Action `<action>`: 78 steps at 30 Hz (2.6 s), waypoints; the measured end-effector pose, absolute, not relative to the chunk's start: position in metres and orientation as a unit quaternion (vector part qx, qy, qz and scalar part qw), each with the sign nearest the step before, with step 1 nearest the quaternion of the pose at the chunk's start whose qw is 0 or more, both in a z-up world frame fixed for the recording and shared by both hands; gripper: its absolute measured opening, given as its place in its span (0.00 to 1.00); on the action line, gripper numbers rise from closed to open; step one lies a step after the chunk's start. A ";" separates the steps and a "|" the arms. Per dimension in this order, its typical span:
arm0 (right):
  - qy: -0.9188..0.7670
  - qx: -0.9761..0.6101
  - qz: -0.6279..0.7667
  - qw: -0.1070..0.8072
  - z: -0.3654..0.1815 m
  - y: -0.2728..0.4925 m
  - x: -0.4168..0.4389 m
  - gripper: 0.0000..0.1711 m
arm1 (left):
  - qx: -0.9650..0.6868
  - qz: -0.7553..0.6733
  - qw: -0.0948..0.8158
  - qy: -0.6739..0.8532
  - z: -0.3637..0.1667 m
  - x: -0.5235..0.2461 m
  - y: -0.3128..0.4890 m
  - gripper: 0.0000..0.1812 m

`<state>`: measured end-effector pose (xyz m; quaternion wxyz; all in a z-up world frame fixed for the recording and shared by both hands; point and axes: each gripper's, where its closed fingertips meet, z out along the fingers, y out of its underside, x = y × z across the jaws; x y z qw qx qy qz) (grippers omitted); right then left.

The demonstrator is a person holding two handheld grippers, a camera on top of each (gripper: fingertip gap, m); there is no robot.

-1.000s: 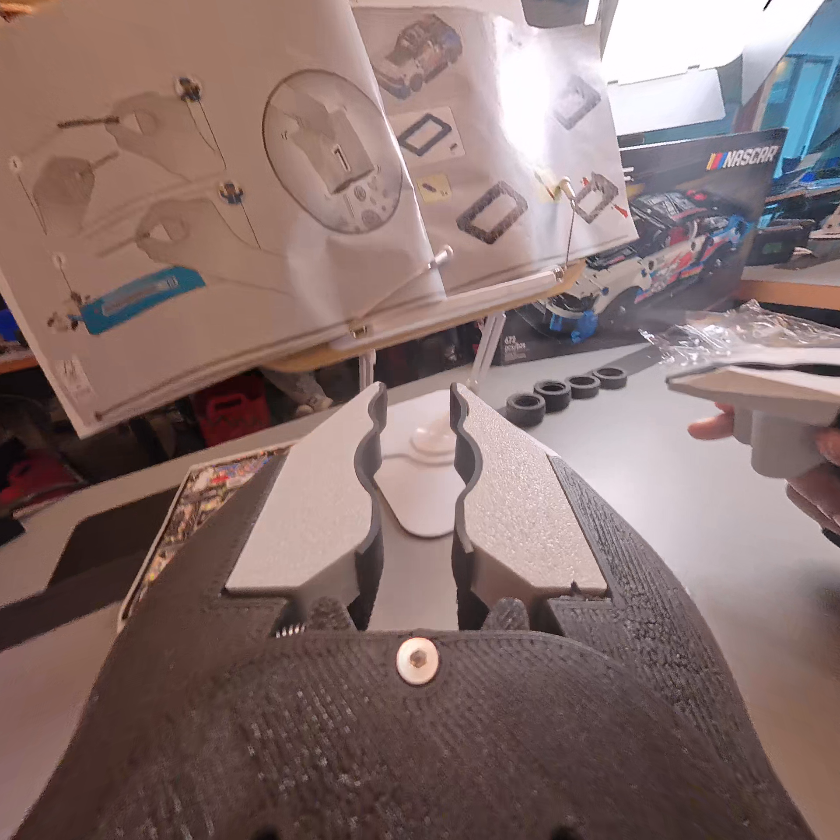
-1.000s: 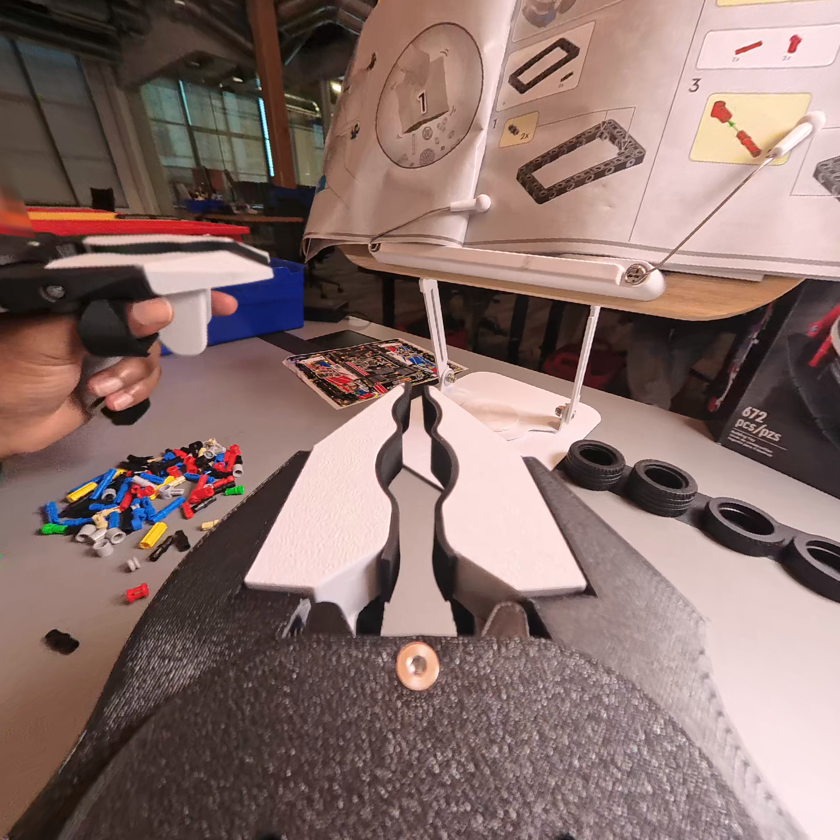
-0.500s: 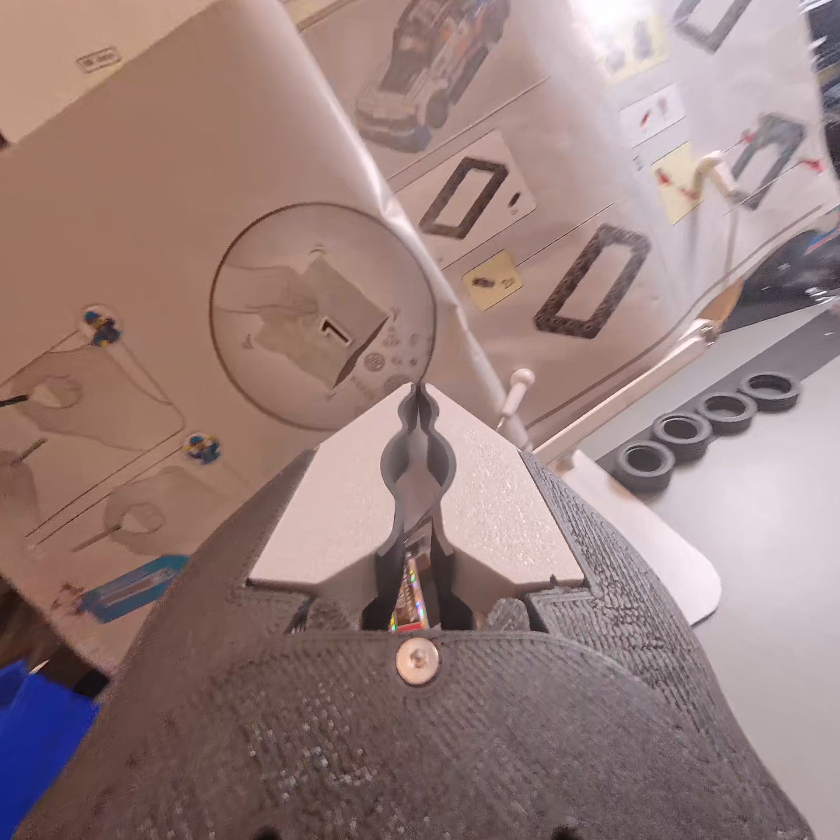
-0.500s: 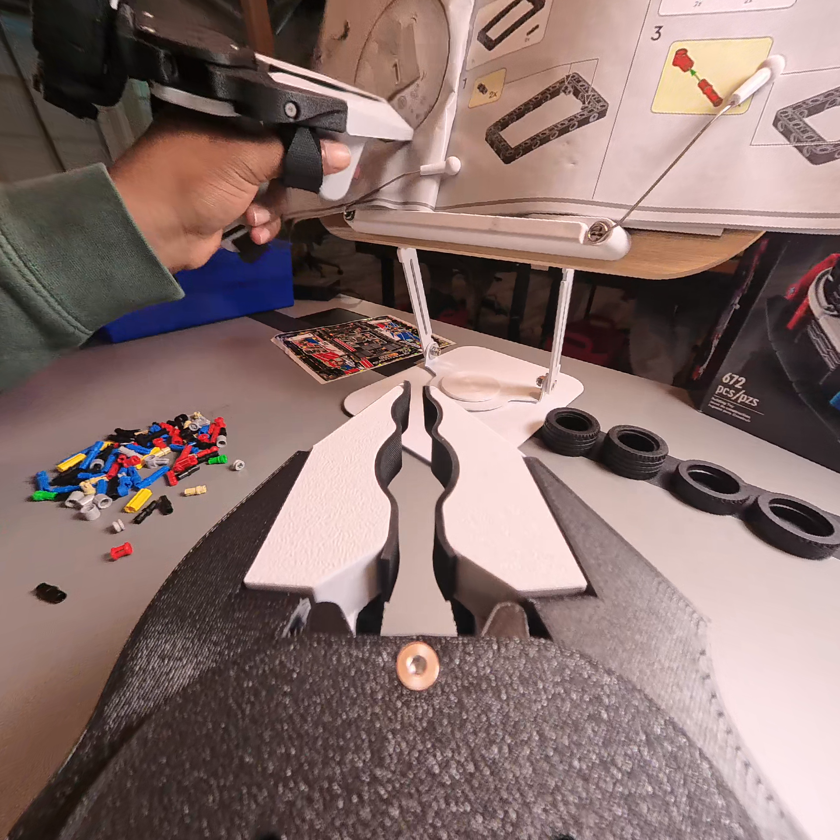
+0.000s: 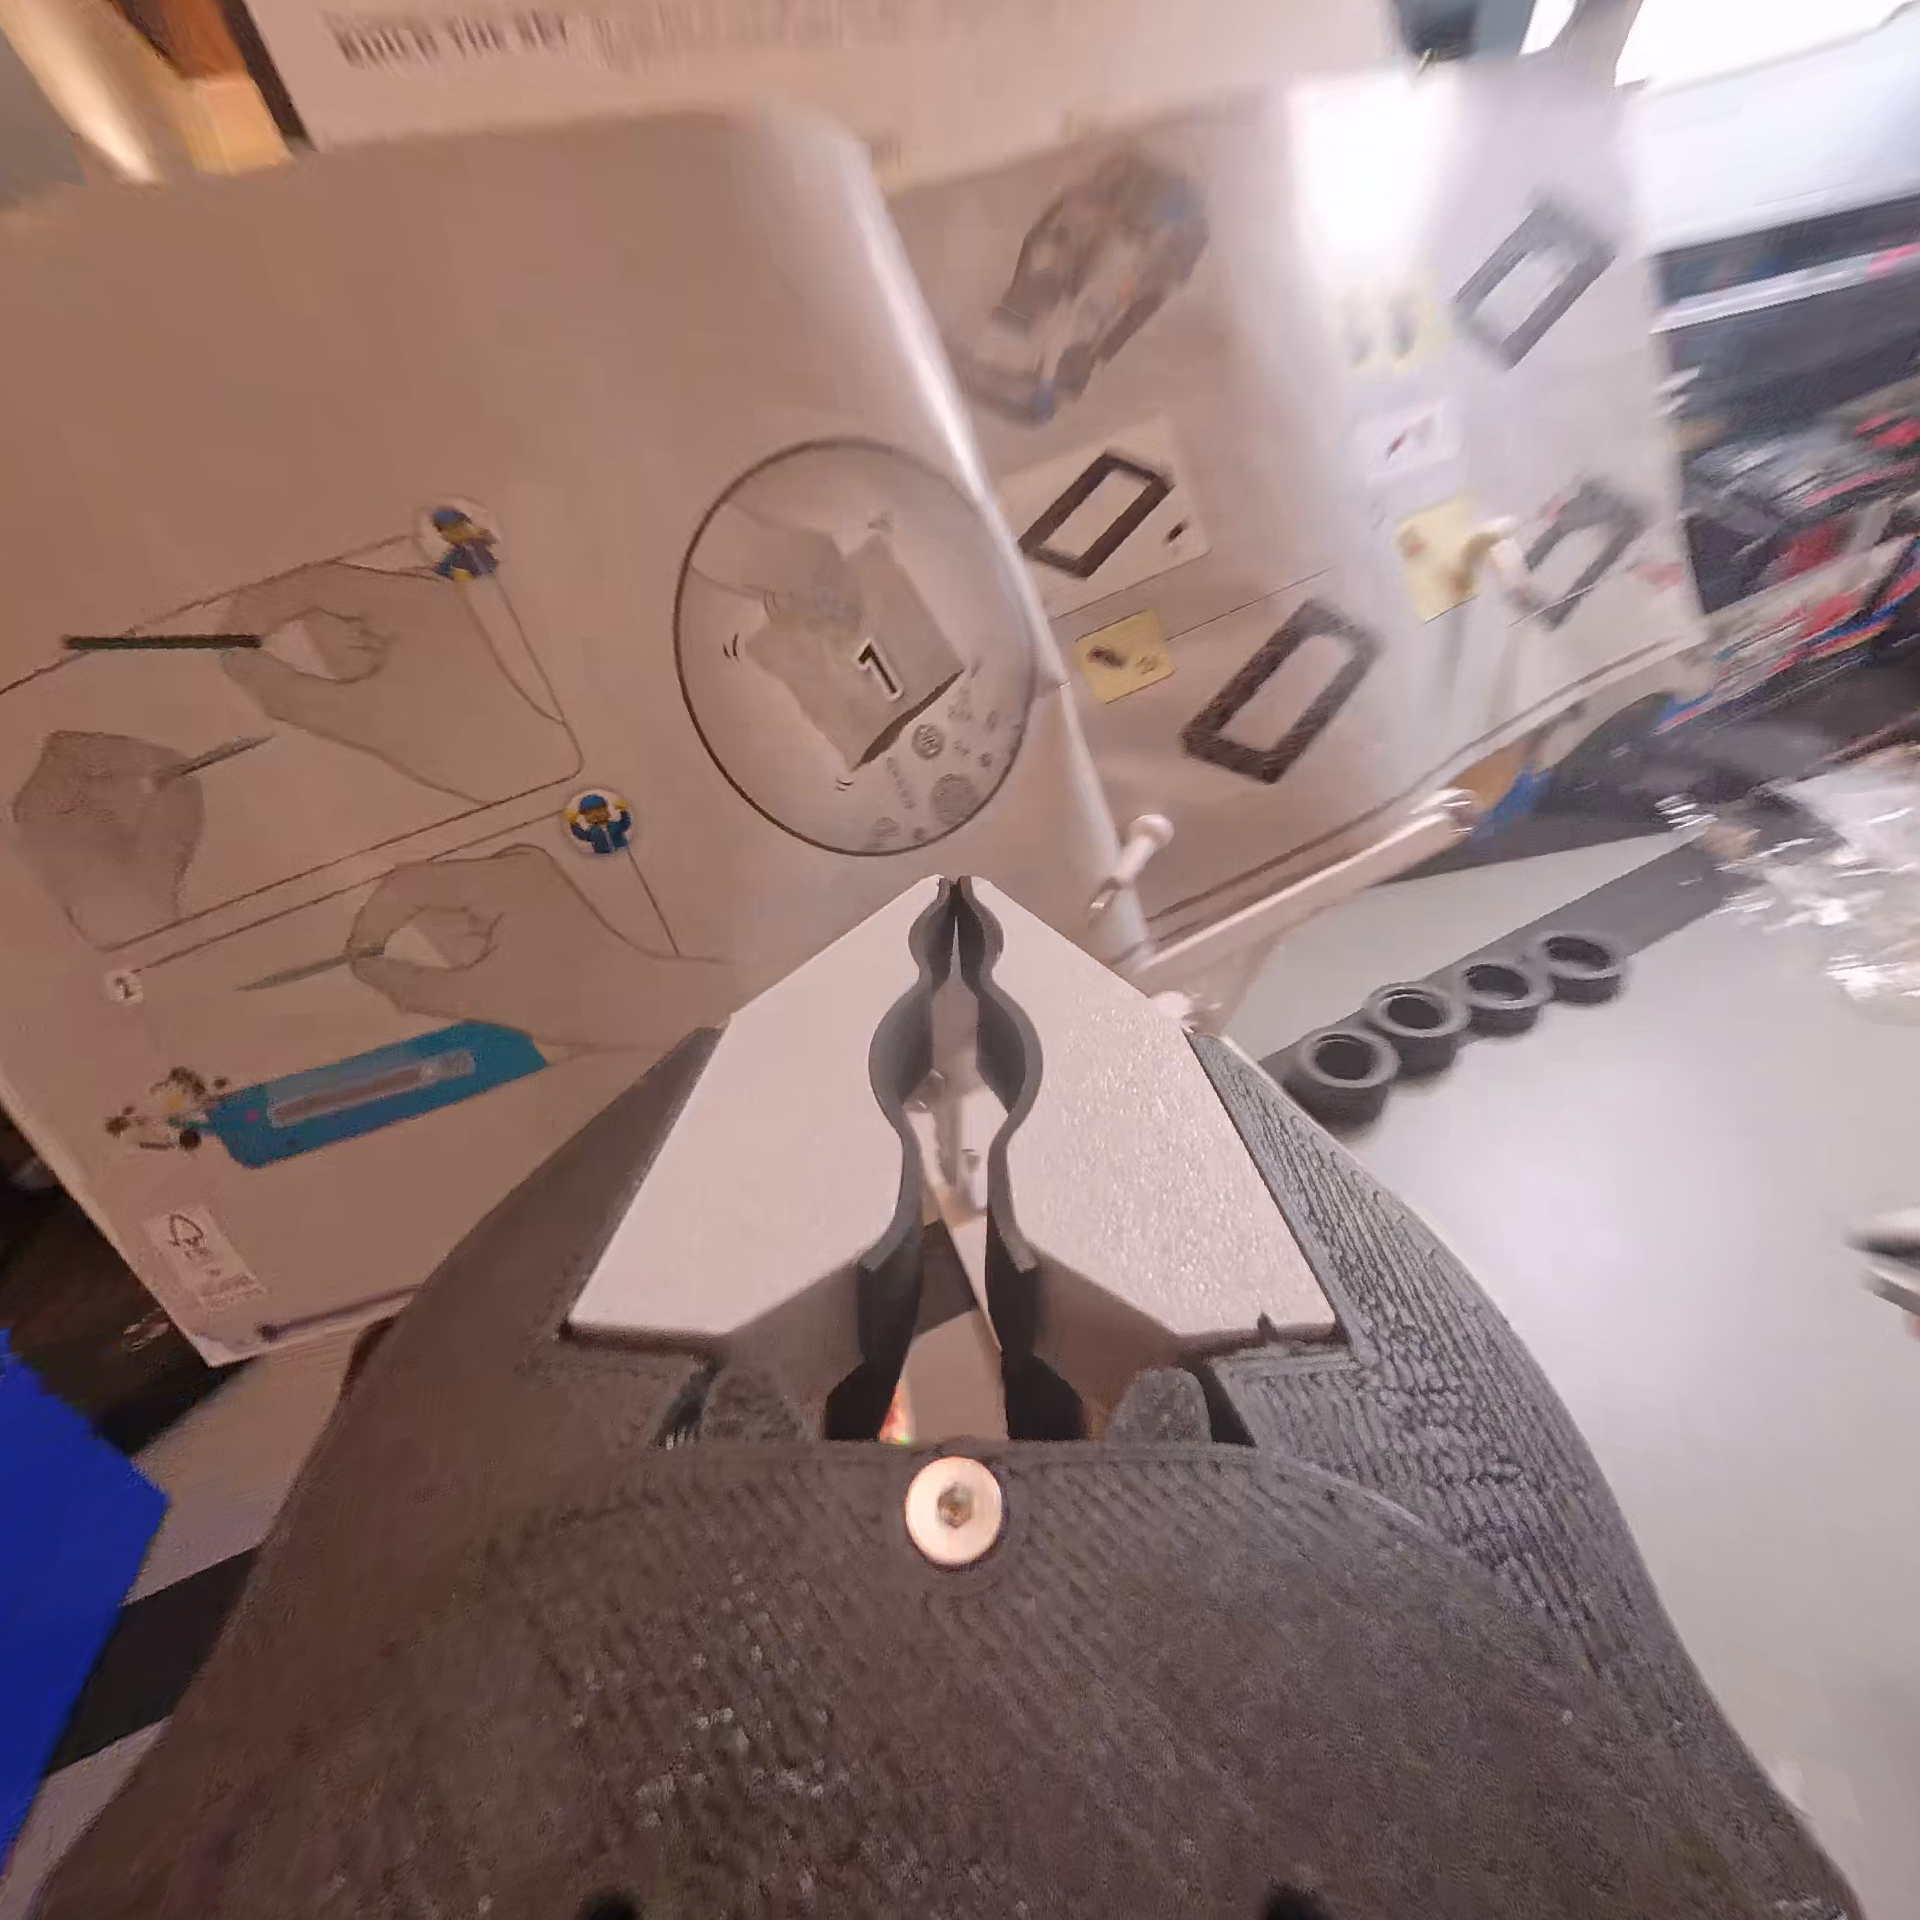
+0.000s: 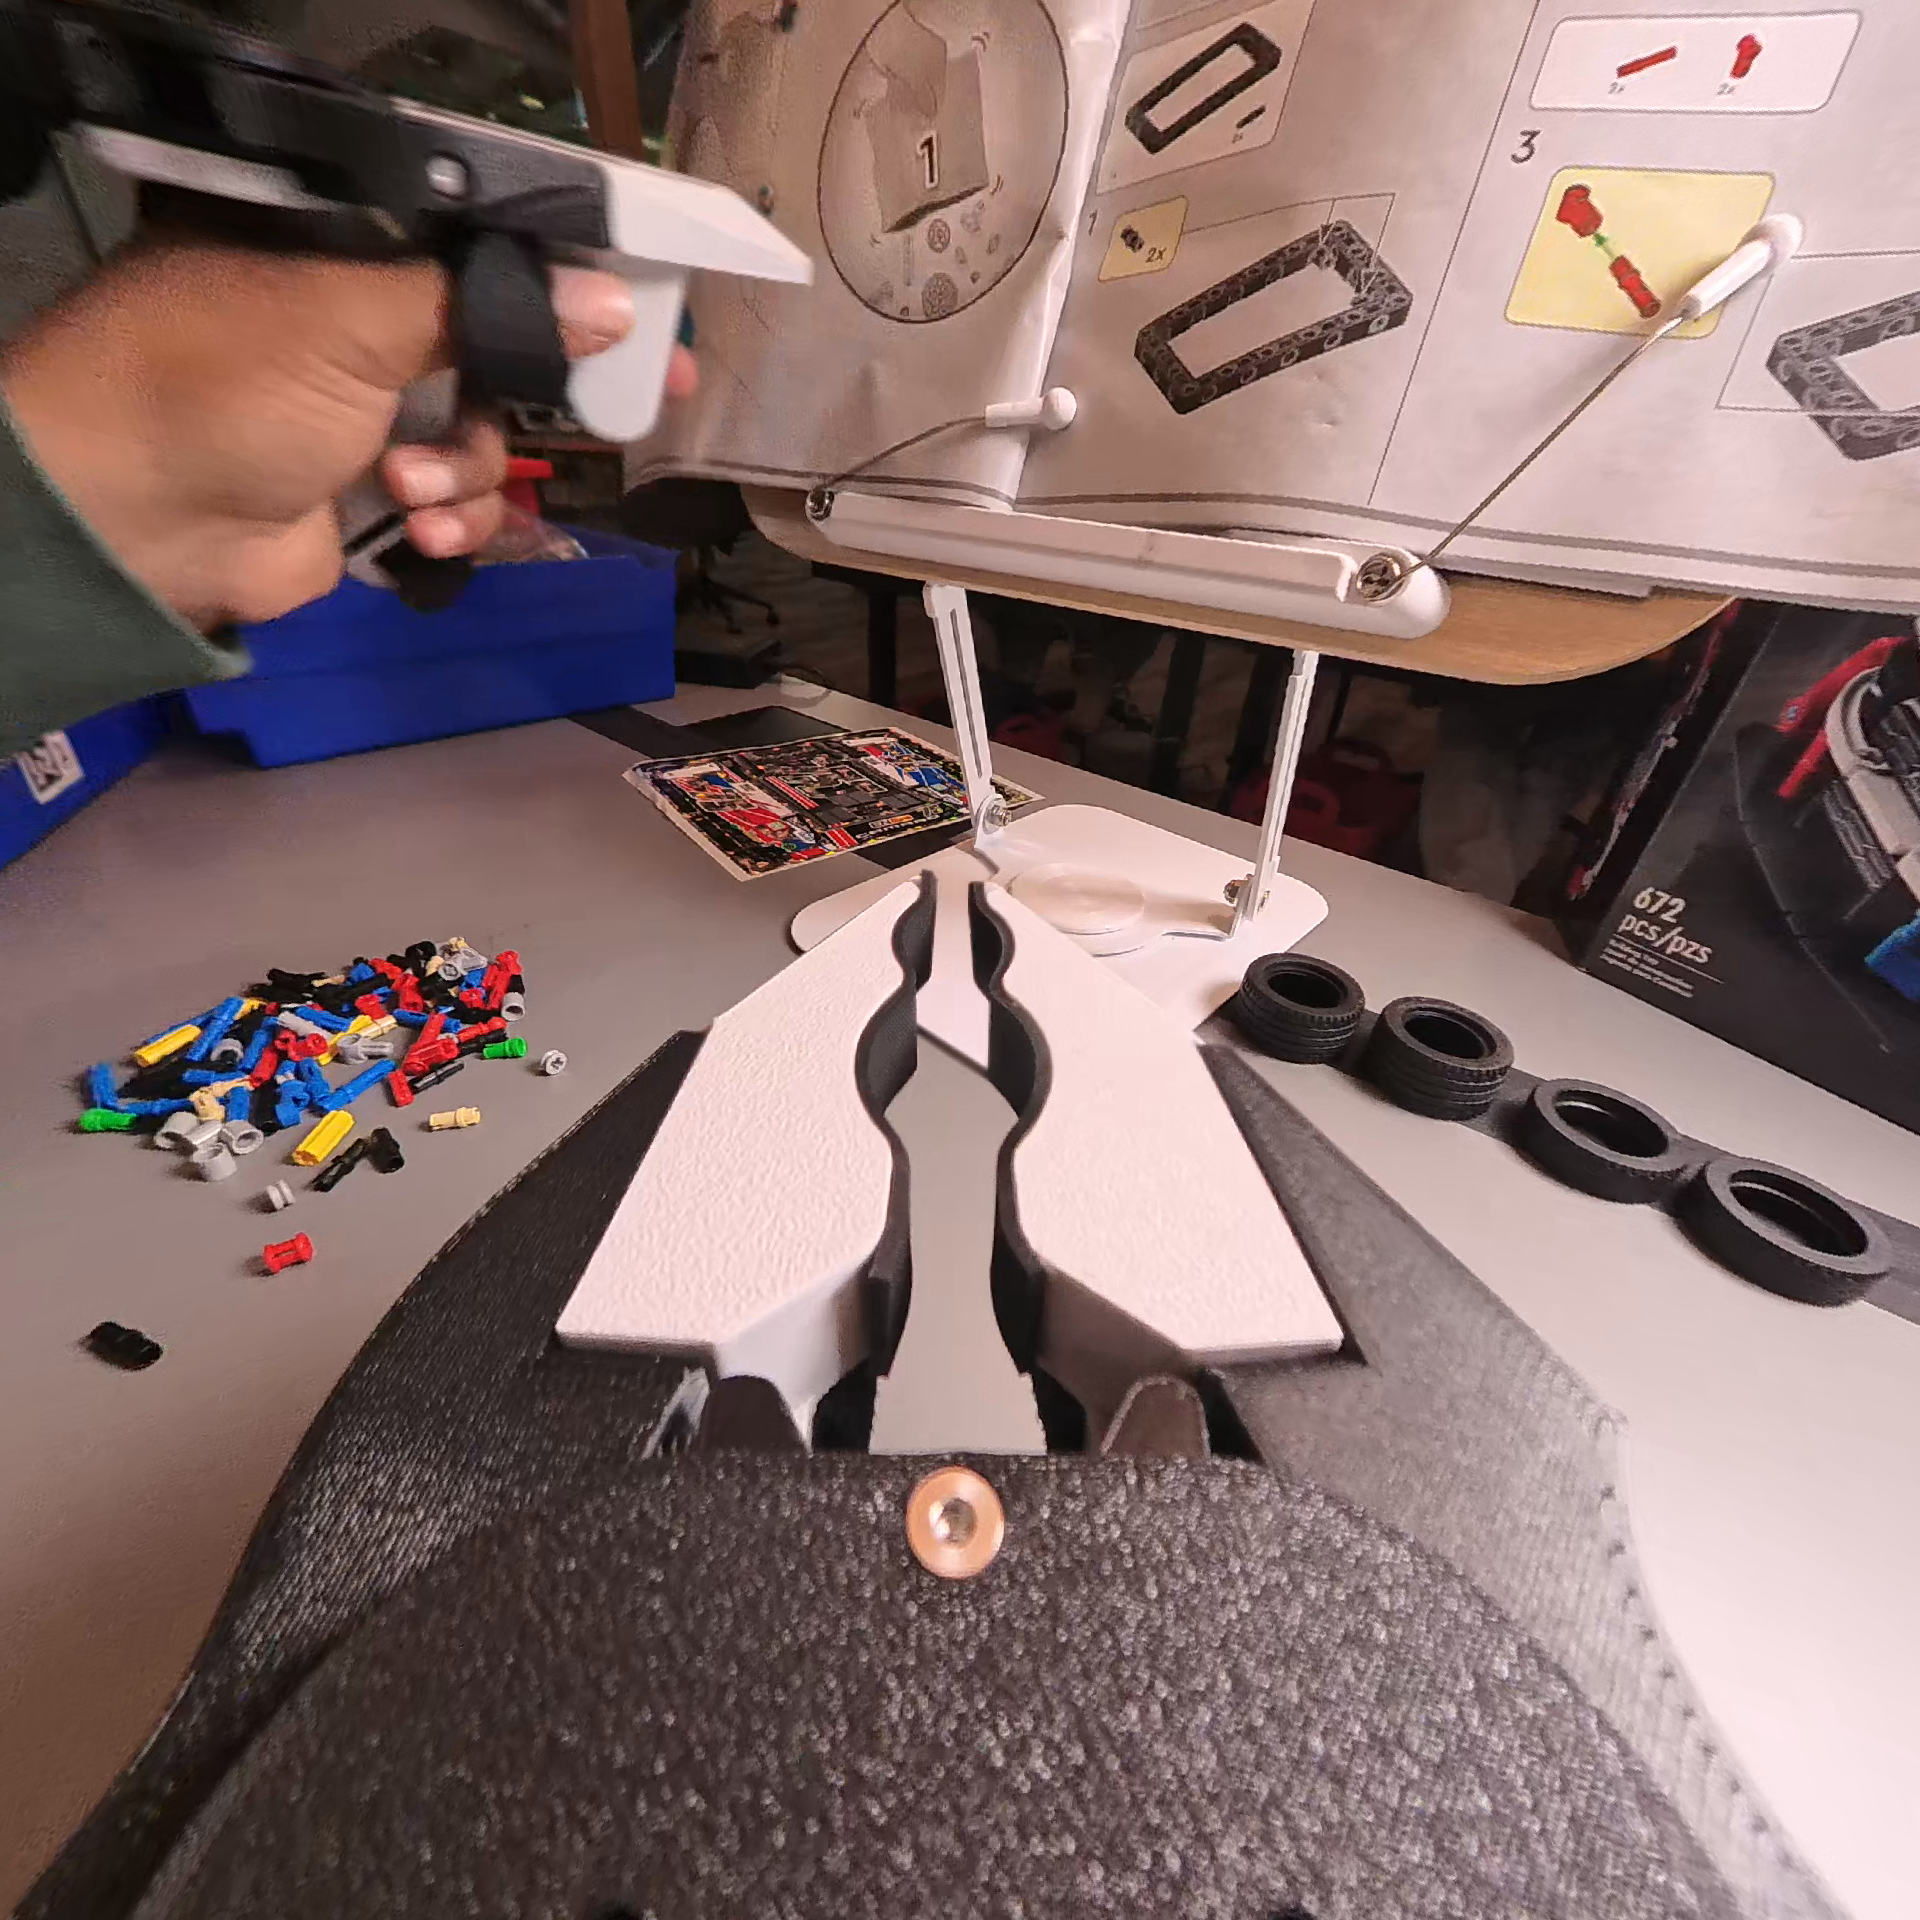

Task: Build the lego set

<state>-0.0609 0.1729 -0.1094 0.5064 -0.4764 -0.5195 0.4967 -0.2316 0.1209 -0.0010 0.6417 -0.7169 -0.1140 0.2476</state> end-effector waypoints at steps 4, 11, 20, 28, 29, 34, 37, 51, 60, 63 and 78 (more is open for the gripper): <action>-0.505 -0.485 0.497 0.513 -0.104 0.180 -0.060 0.03 | -0.688 0.205 0.686 -0.117 -0.001 -0.191 0.077 0.03; -0.500 -0.433 0.478 0.578 -0.030 0.183 -0.092 0.00 | -0.678 0.168 0.707 -0.114 -0.049 -0.162 0.026 0.05; -0.495 -0.430 0.428 0.622 0.041 0.205 -0.212 0.00 | -0.692 0.217 0.681 -0.102 -0.089 -0.186 0.013 0.07; -0.487 -0.435 0.429 0.625 0.039 0.204 -0.226 0.00 | -0.669 0.216 0.700 -0.124 -0.075 -0.189 0.004 0.11; -0.486 -0.433 0.427 0.628 0.043 0.205 -0.227 0.00 | -0.669 0.218 0.700 -0.121 -0.074 -0.187 0.004 0.11; -0.483 -0.442 0.414 0.633 0.062 0.220 -0.233 0.00 | -0.666 0.210 0.706 -0.119 -0.075 -0.177 0.005 0.11; -0.484 -0.457 0.409 0.624 0.052 0.218 -0.228 0.02 | -0.665 0.205 0.707 -0.123 -0.073 -0.174 0.006 0.12; -0.489 -0.449 0.372 0.649 0.041 0.194 -0.202 0.01 | -0.682 0.232 0.689 -0.085 -0.079 -0.160 0.027 0.14; -0.498 -0.449 0.380 0.637 0.033 0.205 -0.232 0.00 | -0.697 0.204 0.680 -0.103 -0.099 -0.181 0.024 0.13; -0.493 -0.444 0.376 0.647 0.035 0.207 -0.236 0.00 | -0.695 0.200 0.682 -0.110 -0.099 -0.188 0.023 0.13; -0.484 -0.482 0.378 0.625 0.030 0.236 -0.218 0.00 | -0.704 0.194 0.674 -0.111 -0.107 -0.192 0.022 0.12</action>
